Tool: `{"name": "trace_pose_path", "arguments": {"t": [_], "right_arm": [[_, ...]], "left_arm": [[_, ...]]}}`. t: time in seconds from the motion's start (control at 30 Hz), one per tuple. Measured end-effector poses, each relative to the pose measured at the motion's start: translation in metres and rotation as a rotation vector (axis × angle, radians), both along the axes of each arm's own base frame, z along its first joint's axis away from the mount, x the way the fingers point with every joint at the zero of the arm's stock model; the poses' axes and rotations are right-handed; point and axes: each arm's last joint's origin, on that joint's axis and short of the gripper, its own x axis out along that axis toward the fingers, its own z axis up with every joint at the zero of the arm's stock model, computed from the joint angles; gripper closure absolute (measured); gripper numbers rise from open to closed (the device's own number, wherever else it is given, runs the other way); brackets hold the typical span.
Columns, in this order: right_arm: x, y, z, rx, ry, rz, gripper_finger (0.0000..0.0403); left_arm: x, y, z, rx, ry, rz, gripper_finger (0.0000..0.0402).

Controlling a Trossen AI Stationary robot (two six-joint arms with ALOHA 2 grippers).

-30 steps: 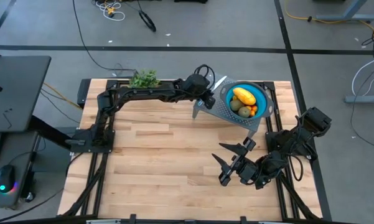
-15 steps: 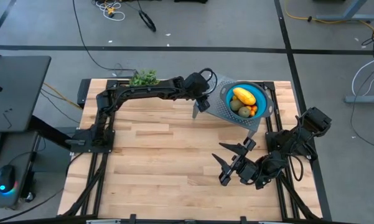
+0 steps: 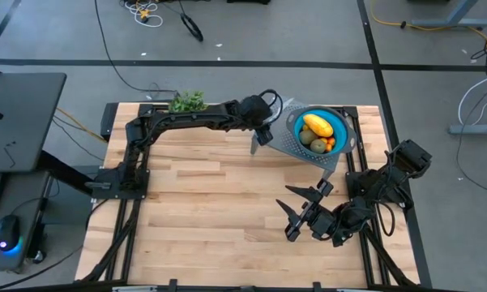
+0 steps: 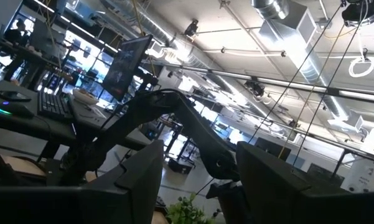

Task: Pick & Place Fruit
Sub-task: Put the green patterned knife on the shelf

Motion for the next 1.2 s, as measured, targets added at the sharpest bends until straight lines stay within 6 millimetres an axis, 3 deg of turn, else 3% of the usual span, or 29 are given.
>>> {"name": "trace_pose_path", "arguments": {"t": [0.57, 1.2], "right_arm": [[0.0, 0.0, 0.0, 0.0, 0.0, 0.0, 0.019], [0.0, 0.0, 0.0, -0.001, -0.001, 0.001, 0.019]], "left_arm": [[-0.0015, -0.0009, -0.0024, -0.087, -0.016, 0.039, 0.0229], [-0.0014, 0.0011, -0.0023, -0.168, -0.083, 0.144, 0.0352]]}}
